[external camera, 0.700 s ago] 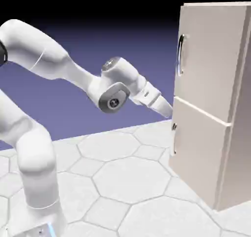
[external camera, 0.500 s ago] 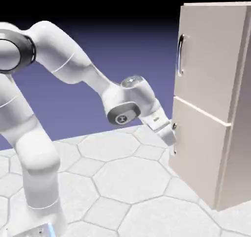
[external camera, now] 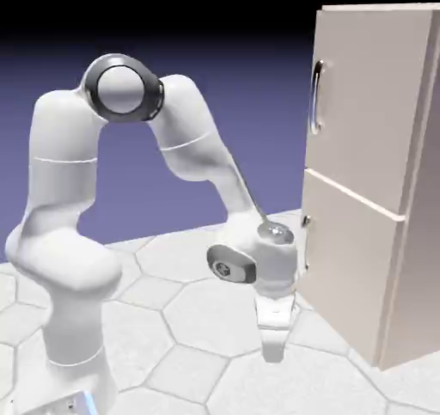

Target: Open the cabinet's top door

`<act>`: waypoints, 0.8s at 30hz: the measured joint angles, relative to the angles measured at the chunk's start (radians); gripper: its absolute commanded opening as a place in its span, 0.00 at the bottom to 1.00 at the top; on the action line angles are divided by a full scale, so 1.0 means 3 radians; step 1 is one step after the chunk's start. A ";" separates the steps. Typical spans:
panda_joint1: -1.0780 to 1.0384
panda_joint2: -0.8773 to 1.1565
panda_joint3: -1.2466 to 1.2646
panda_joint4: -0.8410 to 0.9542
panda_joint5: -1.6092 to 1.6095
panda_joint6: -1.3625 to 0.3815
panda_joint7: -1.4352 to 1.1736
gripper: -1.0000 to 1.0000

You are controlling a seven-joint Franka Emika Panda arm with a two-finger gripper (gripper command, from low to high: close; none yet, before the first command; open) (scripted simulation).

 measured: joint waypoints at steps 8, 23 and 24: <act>0.0705 0.0967 -0.0867 0.0170 0.0958 -0.0282 -0.0330 0.50; 0.2028 0.2779 -0.2491 0.0490 0.2755 -0.0810 -0.0949 0.50; 0.2116 0.2900 -0.2600 0.0511 0.2875 -0.0845 -0.0991 0.50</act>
